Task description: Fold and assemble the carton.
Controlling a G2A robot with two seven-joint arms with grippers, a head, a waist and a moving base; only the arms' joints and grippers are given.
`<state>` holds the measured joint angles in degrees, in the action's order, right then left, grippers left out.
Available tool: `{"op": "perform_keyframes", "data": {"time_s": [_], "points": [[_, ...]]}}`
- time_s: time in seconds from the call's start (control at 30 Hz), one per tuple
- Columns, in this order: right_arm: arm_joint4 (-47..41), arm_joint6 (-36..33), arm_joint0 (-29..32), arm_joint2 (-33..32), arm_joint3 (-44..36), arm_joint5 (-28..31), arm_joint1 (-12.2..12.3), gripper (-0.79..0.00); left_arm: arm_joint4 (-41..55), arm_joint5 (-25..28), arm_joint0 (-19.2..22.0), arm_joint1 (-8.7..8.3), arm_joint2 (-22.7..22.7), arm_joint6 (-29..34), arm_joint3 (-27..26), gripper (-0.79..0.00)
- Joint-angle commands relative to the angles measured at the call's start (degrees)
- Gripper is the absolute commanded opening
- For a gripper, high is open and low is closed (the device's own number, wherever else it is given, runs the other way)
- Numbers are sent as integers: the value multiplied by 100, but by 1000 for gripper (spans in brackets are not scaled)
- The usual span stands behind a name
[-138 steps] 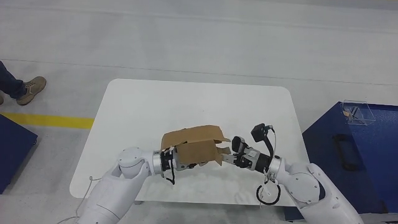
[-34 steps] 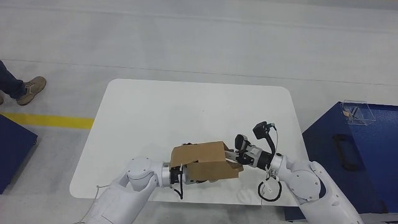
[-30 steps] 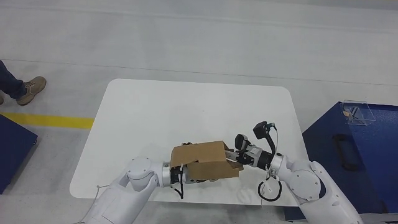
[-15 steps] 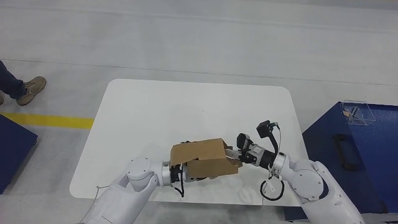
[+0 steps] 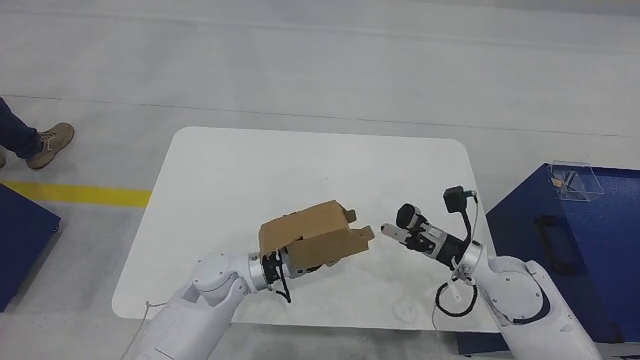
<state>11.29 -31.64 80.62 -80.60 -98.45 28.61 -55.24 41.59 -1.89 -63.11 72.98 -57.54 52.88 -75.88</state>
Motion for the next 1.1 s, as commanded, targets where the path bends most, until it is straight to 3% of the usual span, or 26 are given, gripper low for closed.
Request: {"op": "perform_keyframes", "data": {"time_s": [0.0, 1.07], "points": [[122, -50, 5, 56, -26, -2, -3, 0, -8, -3, -16, -5, -43, -99, -20, -785], [842, 292, -458, 918, 259, -338, -196, 0, -218, 41, -117, 21, 48, -54, -147, -785]]}}
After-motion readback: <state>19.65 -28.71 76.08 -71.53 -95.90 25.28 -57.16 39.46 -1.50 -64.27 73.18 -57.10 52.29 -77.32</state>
